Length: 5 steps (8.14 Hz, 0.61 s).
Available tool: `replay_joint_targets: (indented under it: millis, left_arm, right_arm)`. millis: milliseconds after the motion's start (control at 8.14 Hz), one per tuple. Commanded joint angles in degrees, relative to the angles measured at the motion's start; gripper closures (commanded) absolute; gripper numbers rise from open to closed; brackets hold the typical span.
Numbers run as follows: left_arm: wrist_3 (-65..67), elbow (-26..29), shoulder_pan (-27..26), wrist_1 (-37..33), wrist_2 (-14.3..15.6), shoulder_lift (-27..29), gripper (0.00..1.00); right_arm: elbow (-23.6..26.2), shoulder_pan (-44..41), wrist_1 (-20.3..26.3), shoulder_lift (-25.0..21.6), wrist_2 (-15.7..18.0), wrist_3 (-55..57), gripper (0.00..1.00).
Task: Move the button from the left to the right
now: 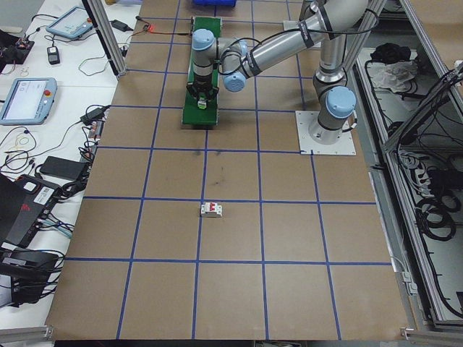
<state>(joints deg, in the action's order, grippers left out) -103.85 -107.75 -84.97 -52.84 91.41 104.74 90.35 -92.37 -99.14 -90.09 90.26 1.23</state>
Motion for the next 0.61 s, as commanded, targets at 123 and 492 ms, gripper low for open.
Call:
replay_joint_targets:
  millis: [123, 492]
  left_arm:
    - [-0.04, -0.18, -0.02, 2.13, 0.0, 1.26, 0.29]
    - [0.49, -0.01, -0.02, 3.01, -0.79, 2.05, 0.0]
  right_arm:
    - [0.0, 0.0, 0.0, 0.0, 0.0, 0.0, 0.0]
    - [0.0, 0.0, 0.0, 0.0, 0.0, 0.09, 0.0]
